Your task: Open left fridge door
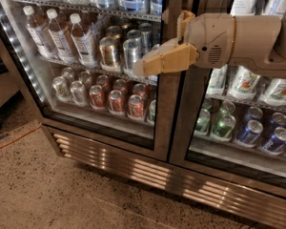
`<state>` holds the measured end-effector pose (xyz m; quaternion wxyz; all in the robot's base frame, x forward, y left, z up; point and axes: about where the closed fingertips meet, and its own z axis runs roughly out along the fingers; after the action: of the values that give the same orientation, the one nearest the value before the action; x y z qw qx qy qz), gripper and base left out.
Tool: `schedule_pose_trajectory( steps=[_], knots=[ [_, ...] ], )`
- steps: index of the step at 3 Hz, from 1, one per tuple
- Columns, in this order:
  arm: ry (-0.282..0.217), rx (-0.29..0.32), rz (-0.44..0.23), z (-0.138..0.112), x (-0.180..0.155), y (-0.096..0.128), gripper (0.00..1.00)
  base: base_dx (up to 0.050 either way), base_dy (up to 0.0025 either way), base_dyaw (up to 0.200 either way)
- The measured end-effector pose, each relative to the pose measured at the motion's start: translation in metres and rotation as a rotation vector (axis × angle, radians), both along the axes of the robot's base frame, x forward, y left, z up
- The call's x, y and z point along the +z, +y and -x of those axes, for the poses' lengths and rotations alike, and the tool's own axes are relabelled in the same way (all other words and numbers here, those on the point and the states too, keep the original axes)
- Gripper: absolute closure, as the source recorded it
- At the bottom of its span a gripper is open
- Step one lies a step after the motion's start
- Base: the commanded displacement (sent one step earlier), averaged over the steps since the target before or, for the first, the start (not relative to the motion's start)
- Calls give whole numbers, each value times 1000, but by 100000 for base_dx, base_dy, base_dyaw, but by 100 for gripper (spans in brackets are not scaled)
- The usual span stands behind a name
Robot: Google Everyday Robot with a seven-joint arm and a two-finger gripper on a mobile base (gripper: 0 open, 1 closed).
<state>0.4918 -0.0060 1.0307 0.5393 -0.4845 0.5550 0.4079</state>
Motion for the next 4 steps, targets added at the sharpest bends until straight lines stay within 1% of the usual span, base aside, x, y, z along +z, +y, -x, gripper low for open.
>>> schedule_pose_trajectory(
  steps=[1, 4],
  knots=[
    [0, 0, 0, 0, 0, 0, 19, 0, 0, 0],
    [0, 0, 0, 0, 0, 0, 88, 0, 0, 0]
  ],
)
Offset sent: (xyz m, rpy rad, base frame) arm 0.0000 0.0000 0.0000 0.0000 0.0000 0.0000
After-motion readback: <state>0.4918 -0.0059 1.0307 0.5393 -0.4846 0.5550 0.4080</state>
